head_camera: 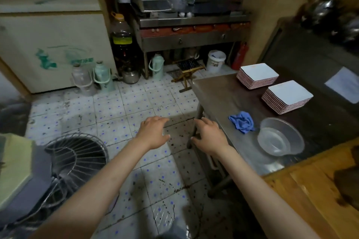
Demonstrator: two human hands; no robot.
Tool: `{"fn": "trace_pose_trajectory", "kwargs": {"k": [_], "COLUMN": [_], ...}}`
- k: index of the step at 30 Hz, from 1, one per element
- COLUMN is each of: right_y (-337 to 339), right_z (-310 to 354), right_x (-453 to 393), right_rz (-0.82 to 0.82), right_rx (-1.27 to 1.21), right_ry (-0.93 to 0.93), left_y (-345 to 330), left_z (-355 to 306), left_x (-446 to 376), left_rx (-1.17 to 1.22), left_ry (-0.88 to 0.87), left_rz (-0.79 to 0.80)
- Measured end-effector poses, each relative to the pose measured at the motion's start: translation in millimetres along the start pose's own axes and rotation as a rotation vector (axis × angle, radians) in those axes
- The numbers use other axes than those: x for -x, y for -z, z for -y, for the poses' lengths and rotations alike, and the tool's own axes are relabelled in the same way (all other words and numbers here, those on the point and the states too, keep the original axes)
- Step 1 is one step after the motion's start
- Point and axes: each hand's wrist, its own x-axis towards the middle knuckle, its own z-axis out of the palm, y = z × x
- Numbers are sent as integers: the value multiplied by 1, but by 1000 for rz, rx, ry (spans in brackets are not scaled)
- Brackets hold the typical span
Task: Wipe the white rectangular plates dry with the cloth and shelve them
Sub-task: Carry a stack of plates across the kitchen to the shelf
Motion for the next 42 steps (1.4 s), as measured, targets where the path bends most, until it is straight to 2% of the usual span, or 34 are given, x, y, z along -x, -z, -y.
{"fn": "trace_pose_trajectory", "kwargs": {"k": [17, 24, 35, 42], "right_y": [62, 81, 92, 100], "right_z": [-51, -72, -121, -166], "right_x": [-243, -320, -357, -354], "right_rz": [-83, -142, -270, -347], "right_rx": [-92, -113, -206, -252], "right_ry": [-191, -324, -747, -945], "left_y": [71, 89, 89, 61], "left_z": [13, 10, -52, -112], "left_x": [-277, -378, -504, -547], "left_rx": [-35, -74, -169, -173], "left_ry": [-150, -277, -693, -862], "left_rz": [71, 130, 278, 330]}}
